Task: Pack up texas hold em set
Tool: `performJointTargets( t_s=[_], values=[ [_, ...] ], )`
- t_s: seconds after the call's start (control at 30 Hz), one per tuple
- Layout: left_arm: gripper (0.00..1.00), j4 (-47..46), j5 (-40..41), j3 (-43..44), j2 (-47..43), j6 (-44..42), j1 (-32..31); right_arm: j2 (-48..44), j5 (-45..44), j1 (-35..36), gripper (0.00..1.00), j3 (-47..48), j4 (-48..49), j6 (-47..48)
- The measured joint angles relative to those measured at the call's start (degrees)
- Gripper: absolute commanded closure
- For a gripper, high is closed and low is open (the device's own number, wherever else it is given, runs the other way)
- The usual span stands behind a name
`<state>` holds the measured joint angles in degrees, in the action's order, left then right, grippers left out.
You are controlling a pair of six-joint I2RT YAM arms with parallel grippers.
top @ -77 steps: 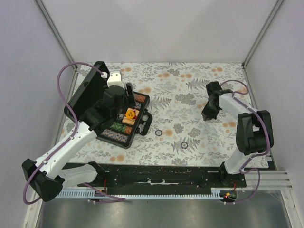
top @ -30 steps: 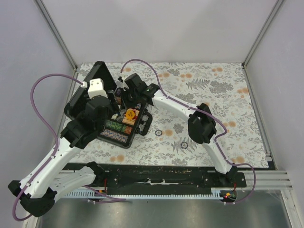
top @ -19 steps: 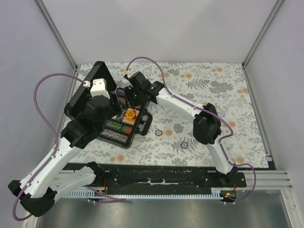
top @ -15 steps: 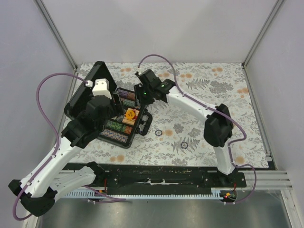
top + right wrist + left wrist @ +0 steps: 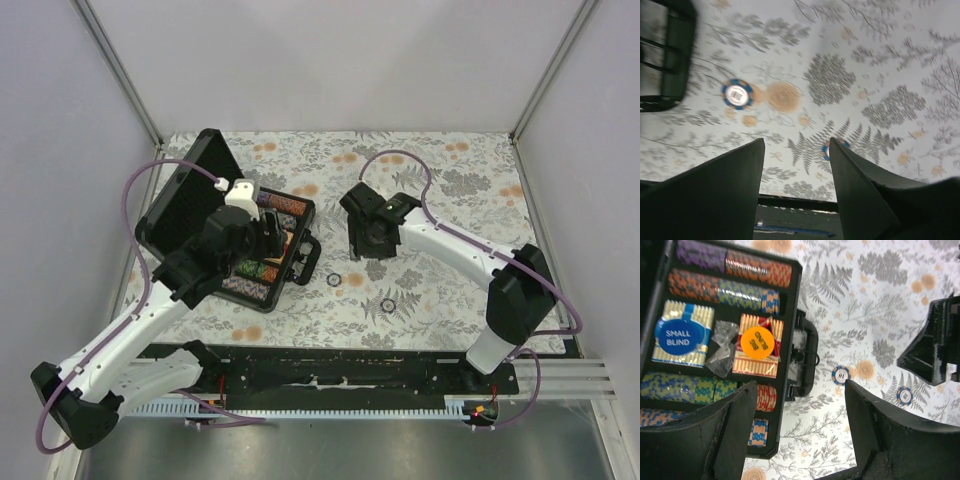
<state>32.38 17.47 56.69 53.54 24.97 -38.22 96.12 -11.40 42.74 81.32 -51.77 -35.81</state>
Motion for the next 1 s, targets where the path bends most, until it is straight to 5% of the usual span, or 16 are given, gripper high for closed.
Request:
performJointTargets(
  t_s=[0.43, 1.0],
  values=[
    [0.24, -3.7, -8.9, -1.9, 8.2, 7.1, -0.9, -2.4, -0.1, -1.2, 0.3, -9.5, -3.4, 0.7],
    [0.25, -10.1, -9.7, 6.1, 23.8, 20.7, -7.4, -3.7, 4.9, -3.3, 0.25, -15.0, -0.8, 2.1]
  ],
)
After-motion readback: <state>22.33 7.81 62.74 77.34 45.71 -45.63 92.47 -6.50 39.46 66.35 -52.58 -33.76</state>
